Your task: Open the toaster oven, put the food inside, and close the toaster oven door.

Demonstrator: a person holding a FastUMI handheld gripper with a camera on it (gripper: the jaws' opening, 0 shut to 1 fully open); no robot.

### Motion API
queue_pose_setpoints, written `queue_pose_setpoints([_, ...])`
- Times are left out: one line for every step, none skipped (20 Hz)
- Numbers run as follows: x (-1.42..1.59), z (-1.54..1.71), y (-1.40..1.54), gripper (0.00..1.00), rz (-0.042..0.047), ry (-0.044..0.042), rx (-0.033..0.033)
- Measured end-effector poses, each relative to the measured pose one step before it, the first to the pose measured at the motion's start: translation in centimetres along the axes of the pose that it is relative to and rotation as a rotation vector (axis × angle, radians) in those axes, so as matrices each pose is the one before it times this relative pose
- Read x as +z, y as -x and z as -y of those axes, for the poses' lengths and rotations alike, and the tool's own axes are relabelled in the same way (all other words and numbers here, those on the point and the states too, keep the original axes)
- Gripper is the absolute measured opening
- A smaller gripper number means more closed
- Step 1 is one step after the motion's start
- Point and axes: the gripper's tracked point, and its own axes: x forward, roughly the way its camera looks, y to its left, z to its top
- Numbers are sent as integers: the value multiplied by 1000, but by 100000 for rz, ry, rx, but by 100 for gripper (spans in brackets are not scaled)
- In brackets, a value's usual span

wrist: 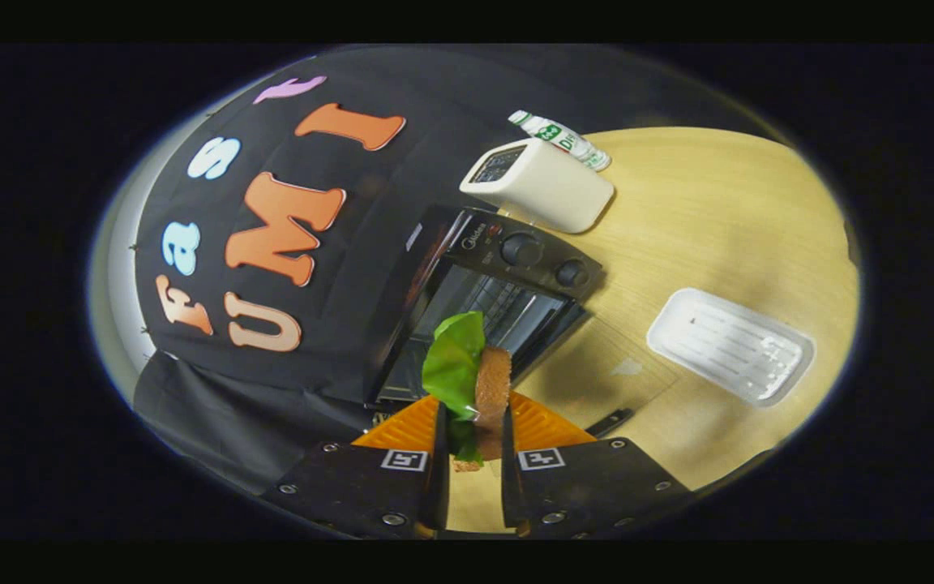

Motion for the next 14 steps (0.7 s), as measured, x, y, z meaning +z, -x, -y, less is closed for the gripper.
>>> queue_pose_setpoints([-276,-297,-1136,26,1247,-3229,741])
queue_pose_setpoints([-402,-206,-1203,26,303,-2436,569])
queue_pose_setpoints([-399,-31,-1103,26,345,-1746,-218])
queue_pose_setpoints([-207,74,-1139,26,821,-1144,-545])
queue_pose_setpoints([-267,-12,-1046,26,976,-979,-441])
queue_pose_setpoints([-106,-123,-1197,26,1640,-2033,160])
queue_pose_setpoints([-103,-371,-952,26,1598,-2459,984])
queue_pose_setpoints([-166,-240,-975,26,1441,-2438,776])
queue_pose_setpoints([-142,16,-947,26,1341,-1600,-577])
queue_pose_setpoints([-211,151,-904,26,1269,-351,-1068])
queue_pose_setpoints([8,-283,-706,26,1862,-1429,658])
queue_pose_setpoints([133,-370,-654,26,2358,-1904,125])
queue_pose_setpoints([100,124,-575,27,1593,-1175,-801])
queue_pose_setpoints([26,-140,-616,26,1175,-946,-190])
